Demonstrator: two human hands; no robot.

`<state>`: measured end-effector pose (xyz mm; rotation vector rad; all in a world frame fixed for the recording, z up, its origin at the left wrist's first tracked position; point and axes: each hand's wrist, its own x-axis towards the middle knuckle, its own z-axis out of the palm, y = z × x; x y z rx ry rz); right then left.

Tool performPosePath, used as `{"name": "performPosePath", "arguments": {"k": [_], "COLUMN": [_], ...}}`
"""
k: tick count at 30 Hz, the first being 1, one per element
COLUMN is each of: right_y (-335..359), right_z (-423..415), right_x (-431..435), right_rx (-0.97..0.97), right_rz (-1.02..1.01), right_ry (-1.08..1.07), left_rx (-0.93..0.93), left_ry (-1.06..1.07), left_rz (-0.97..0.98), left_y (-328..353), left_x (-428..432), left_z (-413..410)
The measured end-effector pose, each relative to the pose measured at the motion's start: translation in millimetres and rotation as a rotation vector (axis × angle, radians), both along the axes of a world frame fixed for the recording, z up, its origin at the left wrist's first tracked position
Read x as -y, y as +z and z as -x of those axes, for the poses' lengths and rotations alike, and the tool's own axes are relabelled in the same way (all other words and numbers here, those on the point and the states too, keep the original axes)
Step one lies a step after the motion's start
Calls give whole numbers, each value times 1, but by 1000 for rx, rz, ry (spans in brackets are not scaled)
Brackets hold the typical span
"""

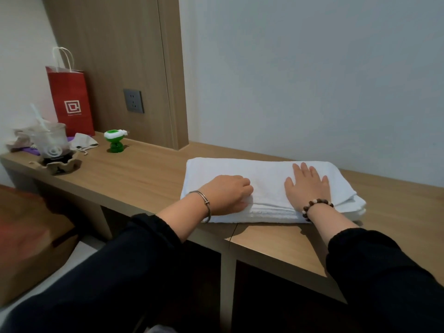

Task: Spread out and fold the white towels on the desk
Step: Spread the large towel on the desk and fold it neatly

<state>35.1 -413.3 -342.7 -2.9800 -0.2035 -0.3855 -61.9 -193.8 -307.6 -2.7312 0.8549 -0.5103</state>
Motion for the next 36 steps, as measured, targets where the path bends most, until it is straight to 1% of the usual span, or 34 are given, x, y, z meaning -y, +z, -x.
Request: {"name": "performPosePath", "arguments": {"k": [2,6,8,13,17,19,22,25,26,29,30,32,34,36], "right_y": [0,-1,-1,-1,1,1,4,11,9,-4,-6,-10,-14,-17], "right_z": [-1,0,0,0,2,3,4,13,19,38,39,37,38,39], "right_x": [0,0,0,-1,-2,-3,-3,-17,-27,-34,-20,22,55,60], "right_rx": [3,9,12,6,-8,-3,-29,-141,-150,-53,-31,-15,-2,-2], "right_rz": [3,3,-2,-13,-21,-17,-24,-51,-51,31,28,-13,-12,-6], "right_ry": [-1,1,1,-17,-26,-22,-35,-111,-75,171,170,32,-89,-99], "left_rx": [-37,-64,-48,25,5,-25,-44,-74,-71,-37,-30,-14,-14,-61], "left_ry": [1,59,74,74,30,67,82,88,86,77,79,91,143,242], "left_rz": [-95,-197,-196,-100,-120,-48,198,363,393,443,445,451,478,499], "left_y": [7,14,16,22,6,-13,-28,-30,-31,-33,-34,-36,-33,-21], "left_x": [1,14,18,22,22,19,12,10,11,11,10,8,9,13], "left_z": [-2,-5,-5,-2,9,16,24,29,30,33,35,37,38,32]}}
